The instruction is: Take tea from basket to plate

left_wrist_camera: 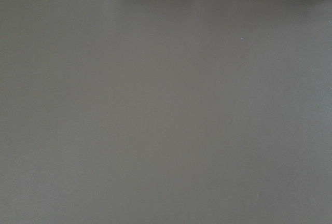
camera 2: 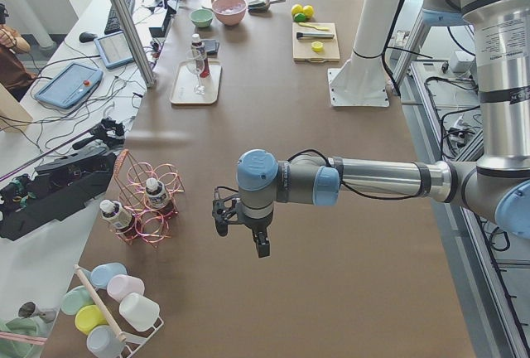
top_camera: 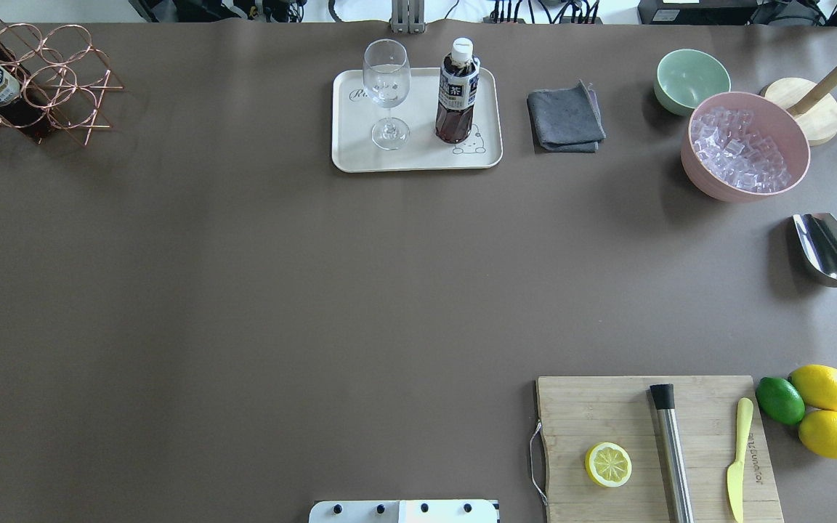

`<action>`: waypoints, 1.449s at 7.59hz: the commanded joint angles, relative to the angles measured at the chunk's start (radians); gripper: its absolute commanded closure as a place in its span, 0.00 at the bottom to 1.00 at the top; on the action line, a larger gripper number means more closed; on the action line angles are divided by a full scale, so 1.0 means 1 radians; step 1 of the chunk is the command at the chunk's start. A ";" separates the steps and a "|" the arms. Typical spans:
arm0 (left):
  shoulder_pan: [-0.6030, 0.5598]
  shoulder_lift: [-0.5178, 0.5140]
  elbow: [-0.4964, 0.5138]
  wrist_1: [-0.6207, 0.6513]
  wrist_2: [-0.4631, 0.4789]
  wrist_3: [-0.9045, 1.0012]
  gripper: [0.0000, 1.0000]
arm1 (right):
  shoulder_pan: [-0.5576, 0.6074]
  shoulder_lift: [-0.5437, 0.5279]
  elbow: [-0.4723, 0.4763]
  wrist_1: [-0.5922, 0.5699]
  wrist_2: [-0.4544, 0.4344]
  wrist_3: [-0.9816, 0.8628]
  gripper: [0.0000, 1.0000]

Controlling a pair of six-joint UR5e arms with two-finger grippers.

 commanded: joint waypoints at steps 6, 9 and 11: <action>-0.003 0.014 0.016 0.005 0.009 -0.001 0.02 | 0.006 0.007 -0.005 0.012 -0.025 0.000 0.00; -0.024 0.026 0.018 0.009 0.011 -0.001 0.02 | 0.007 0.005 -0.018 0.013 -0.023 -0.003 0.00; -0.024 0.026 0.016 0.009 0.011 -0.001 0.02 | 0.010 0.007 -0.019 0.013 -0.022 -0.003 0.00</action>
